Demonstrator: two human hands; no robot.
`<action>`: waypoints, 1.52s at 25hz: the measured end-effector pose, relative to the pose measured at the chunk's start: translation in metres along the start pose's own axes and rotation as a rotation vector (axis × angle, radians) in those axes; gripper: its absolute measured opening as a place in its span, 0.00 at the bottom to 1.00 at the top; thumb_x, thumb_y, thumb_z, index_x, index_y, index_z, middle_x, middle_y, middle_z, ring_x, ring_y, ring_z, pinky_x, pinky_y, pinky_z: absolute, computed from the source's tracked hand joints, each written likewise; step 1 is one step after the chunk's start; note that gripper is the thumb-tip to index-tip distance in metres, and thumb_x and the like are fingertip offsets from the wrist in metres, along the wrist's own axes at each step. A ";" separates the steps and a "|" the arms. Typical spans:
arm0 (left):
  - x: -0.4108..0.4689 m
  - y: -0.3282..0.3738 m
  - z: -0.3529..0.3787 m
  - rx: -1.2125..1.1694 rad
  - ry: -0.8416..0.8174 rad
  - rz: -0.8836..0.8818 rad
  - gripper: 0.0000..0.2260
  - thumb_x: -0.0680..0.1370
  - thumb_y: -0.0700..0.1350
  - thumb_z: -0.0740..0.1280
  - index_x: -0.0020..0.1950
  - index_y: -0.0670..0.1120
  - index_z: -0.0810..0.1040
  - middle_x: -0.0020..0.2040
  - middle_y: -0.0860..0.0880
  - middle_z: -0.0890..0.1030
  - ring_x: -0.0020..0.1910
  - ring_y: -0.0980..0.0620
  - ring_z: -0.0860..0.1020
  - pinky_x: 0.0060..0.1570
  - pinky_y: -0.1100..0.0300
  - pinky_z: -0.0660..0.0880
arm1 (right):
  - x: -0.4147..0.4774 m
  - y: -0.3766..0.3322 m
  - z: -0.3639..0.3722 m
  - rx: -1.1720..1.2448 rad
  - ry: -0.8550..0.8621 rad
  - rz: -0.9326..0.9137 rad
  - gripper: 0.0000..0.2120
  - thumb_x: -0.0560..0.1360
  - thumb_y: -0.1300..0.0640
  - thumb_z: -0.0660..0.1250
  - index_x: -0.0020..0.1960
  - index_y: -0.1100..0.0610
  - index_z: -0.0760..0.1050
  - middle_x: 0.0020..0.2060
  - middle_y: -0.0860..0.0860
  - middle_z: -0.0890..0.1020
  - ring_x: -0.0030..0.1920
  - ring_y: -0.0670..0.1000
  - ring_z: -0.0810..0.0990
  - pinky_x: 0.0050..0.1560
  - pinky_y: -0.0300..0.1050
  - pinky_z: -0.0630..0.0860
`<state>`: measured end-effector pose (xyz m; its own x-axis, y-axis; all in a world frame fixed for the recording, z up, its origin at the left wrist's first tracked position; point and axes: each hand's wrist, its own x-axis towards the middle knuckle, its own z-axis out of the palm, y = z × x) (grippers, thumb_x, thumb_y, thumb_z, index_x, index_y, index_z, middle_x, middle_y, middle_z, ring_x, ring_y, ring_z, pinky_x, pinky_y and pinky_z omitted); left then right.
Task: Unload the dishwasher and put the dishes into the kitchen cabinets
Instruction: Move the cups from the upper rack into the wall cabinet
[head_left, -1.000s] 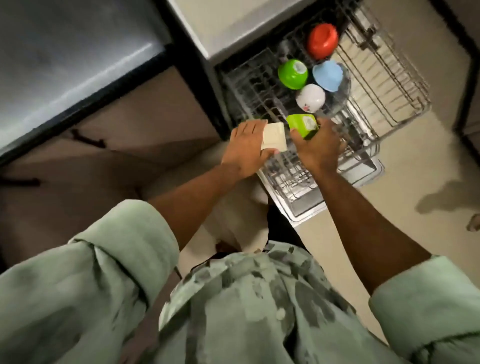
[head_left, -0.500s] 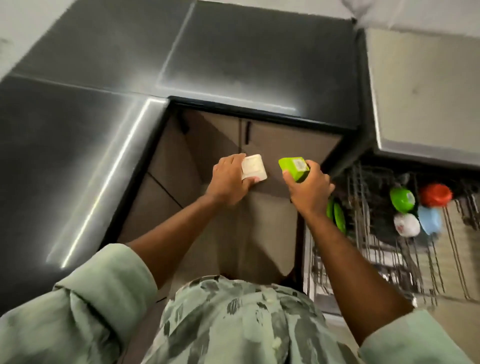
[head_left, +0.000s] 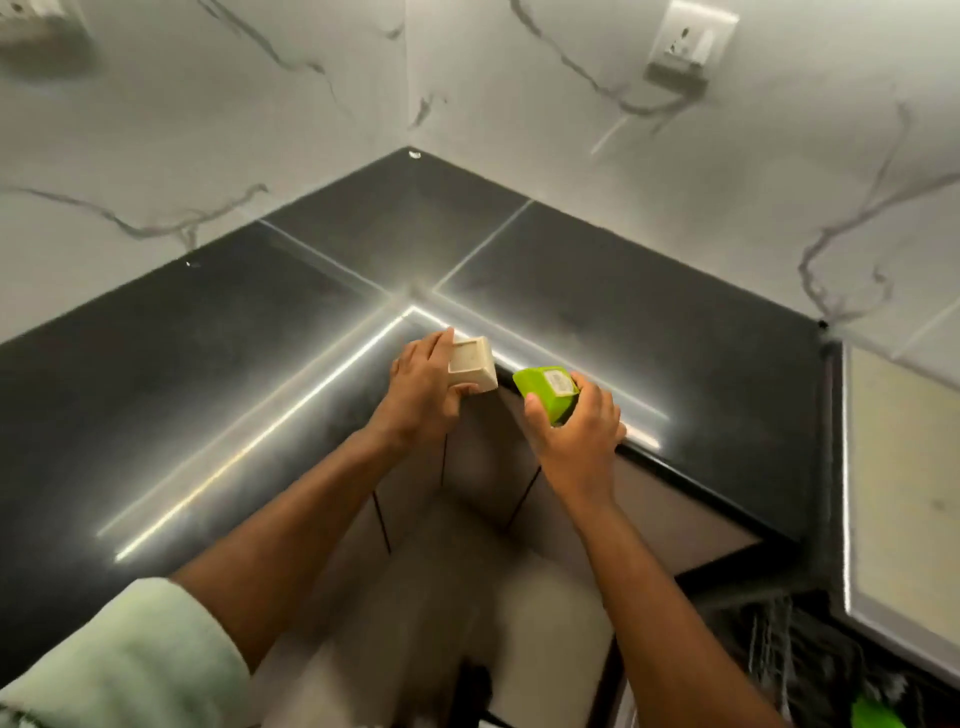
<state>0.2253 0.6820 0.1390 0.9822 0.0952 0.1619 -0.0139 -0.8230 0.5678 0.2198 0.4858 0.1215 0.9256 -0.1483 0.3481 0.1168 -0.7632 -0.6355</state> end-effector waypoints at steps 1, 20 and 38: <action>0.011 0.005 -0.010 -0.005 0.044 0.008 0.35 0.75 0.48 0.71 0.77 0.41 0.59 0.75 0.42 0.64 0.73 0.41 0.61 0.73 0.49 0.57 | 0.019 -0.008 0.000 0.038 0.009 -0.045 0.34 0.70 0.33 0.59 0.64 0.56 0.73 0.56 0.54 0.77 0.56 0.58 0.74 0.56 0.53 0.67; 0.261 0.139 -0.209 -0.386 0.457 0.463 0.30 0.77 0.62 0.59 0.74 0.47 0.66 0.68 0.50 0.74 0.63 0.53 0.74 0.57 0.67 0.70 | 0.342 -0.208 -0.126 0.441 0.136 -0.411 0.21 0.79 0.40 0.58 0.66 0.51 0.73 0.52 0.46 0.80 0.47 0.45 0.79 0.48 0.45 0.78; 0.561 0.233 -0.250 0.181 0.222 0.582 0.26 0.82 0.49 0.60 0.78 0.45 0.57 0.74 0.44 0.66 0.70 0.43 0.68 0.68 0.49 0.63 | 0.613 -0.274 -0.117 -0.546 0.055 0.029 0.18 0.75 0.55 0.66 0.62 0.61 0.69 0.57 0.61 0.74 0.60 0.62 0.72 0.50 0.49 0.68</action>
<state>0.7265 0.6836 0.5645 0.7613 -0.2969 0.5765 -0.4811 -0.8547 0.1951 0.7135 0.5307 0.5895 0.9040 -0.1957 0.3801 -0.1261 -0.9716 -0.2002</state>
